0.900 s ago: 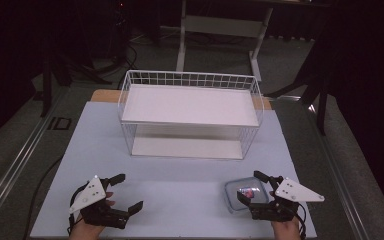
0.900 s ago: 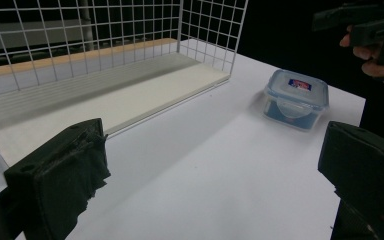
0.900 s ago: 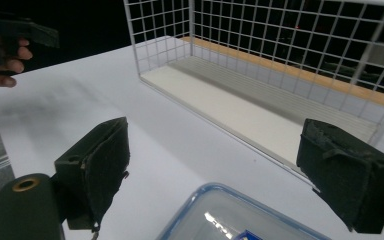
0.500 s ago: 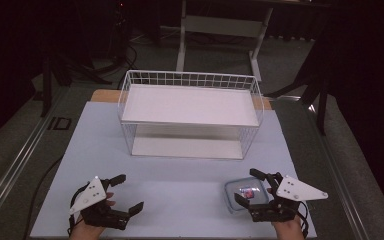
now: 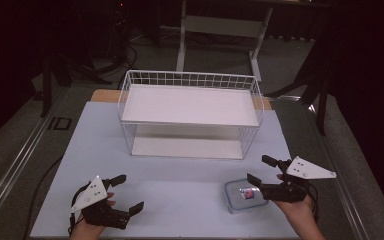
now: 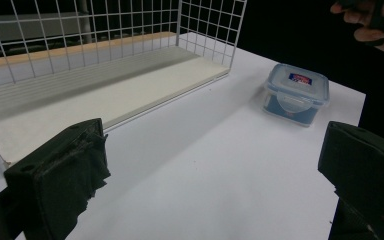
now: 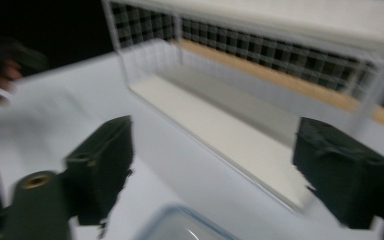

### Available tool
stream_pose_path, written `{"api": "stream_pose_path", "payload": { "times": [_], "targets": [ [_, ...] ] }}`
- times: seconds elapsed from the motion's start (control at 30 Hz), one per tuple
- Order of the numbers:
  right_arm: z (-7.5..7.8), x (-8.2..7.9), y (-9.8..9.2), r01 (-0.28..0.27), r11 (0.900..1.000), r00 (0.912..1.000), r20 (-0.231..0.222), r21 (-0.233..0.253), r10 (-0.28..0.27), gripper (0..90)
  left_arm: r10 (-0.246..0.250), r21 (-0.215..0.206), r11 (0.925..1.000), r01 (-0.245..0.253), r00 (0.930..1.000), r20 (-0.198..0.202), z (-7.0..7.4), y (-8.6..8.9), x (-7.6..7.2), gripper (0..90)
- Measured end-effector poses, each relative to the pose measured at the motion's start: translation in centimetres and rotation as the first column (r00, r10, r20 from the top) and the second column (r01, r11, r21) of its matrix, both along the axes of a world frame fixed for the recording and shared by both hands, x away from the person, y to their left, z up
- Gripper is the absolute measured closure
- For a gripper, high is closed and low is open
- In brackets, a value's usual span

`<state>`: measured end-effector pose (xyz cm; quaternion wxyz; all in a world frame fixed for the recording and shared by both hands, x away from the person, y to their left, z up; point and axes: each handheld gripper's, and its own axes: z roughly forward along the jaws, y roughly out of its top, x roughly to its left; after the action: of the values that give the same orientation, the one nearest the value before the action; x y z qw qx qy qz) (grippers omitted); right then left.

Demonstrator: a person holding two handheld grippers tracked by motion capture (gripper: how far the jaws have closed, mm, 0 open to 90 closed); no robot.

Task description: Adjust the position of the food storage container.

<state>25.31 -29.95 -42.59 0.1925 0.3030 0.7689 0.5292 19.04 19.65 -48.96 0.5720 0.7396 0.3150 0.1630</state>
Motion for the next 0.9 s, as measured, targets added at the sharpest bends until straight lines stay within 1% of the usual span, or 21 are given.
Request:
{"api": "stream_pose_path", "payload": {
  "times": [0.07,0.13,0.17,0.27,0.3,0.33,0.37,0.4,0.43,0.47,0.57,0.63,0.7,0.73,0.8,0.83,0.9],
  "targets": [
    [-0.8,0.5,-0.7,0.021,1.000,0.9994,-0.029,-0.009,-0.021,31.0,0.001,0.001,1.0000,-0.001,1.0000,0.001,0.0,0.0,0.0,0.3],
    [-1.6,0.7,-1.2,0.040,0.999,0.9981,-0.045,-0.029,-0.041,36.5,-0.001,-0.001,1.0000,0.001,1.0000,-0.004,0.0,0.0,0.0,0.3],
    [-2.1,0.8,-1.5,0.049,0.998,0.9971,-0.056,-0.042,-0.052,42.7,-0.001,0.000,1.0000,0.001,1.0000,-0.004,-0.1,0.0,0.0,0.3],
    [-3.5,1.1,-2.4,0.063,0.995,0.9928,-0.097,-0.072,-0.070,55.3,-0.002,0.001,1.0000,0.002,1.0000,-0.008,-0.1,-0.1,0.1,0.3],
    [-3.8,1.1,-2.6,0.074,0.993,0.9917,-0.098,-0.091,-0.083,60.2,-0.002,0.001,1.0000,0.002,1.0000,-0.009,-0.1,-0.1,0.1,0.3],
    [-4.2,1.0,-2.9,0.079,0.992,0.9899,-0.110,-0.097,-0.090,65.0,-0.004,0.001,1.0000,0.004,1.0000,-0.008,-0.1,-0.1,0.2,0.3],
    [-4.6,1.0,-3.2,0.080,0.992,0.9886,-0.120,-0.098,-0.091,67.5,-0.003,0.004,1.0000,0.003,1.0000,-0.006,-0.1,-0.2,0.2,0.3],
    [-4.9,0.9,-3.5,0.091,0.990,0.9872,-0.120,-0.112,-0.105,72.3,-0.004,0.006,1.0000,0.004,1.0000,-0.005,-0.1,-0.2,0.1,0.3],
    [-5.1,0.8,-4.0,0.092,0.989,0.9855,-0.131,-0.119,-0.107,76.0,-0.006,0.005,1.0000,0.006,1.0000,-0.007,-0.1,-0.2,0.1,0.3],
    [-5.3,0.7,-4.2,0.090,0.988,0.9847,-0.137,-0.124,-0.107,79.4,-0.006,0.005,1.0000,0.006,1.0000,-0.008,-0.1,-0.2,0.2,0.3],
    [-5.7,0.1,-5.1,0.099,0.981,0.9813,-0.147,-0.166,-0.124,89.7,-0.008,0.005,1.0000,0.008,0.9999,-0.010,-0.2,-0.3,0.2,0.3],
    [-6.2,-0.1,-5.6,0.105,0.975,0.9775,-0.161,-0.195,-0.137,90.0,-0.010,0.004,0.9999,0.010,0.9999,-0.010,-0.2,-0.3,0.2,0.3],
    [-6.7,-0.2,-5.9,0.105,0.972,0.9748,-0.172,-0.210,-0.142,90.0,-0.010,0.003,0.9999,0.010,0.9999,-0.011,-0.2,-0.4,0.2,0.3],
    [-7.1,-0.3,-6.2,0.104,0.971,0.9700,-0.194,-0.213,-0.146,90.0,-0.011,0.003,0.9999,0.011,0.9999,-0.011,-0.2,-0.4,0.2,0.3],
    [-7.6,-0.6,-6.5,0.102,0.970,0.9658,-0.212,-0.219,-0.150,90.0,-0.012,0.003,0.9999,0.012,0.9999,-0.009,-0.2,-0.5,0.2,0.3],
    [-7.9,-0.7,-6.6,0.095,0.970,0.9616,-0.232,-0.222,-0.147,90.0,-0.013,0.003,0.9999,0.013,0.9999,-0.009,-0.2,-0.5,0.2,0.3],
    [-8.5,-0.9,-6.8,0.087,0.969,0.9564,-0.253,-0.229,-0.146,90.0,-0.015,0.004,0.9999,0.015,0.9998,-0.010,-0.2,-0.5,0.2,0.3]
  ]
}}
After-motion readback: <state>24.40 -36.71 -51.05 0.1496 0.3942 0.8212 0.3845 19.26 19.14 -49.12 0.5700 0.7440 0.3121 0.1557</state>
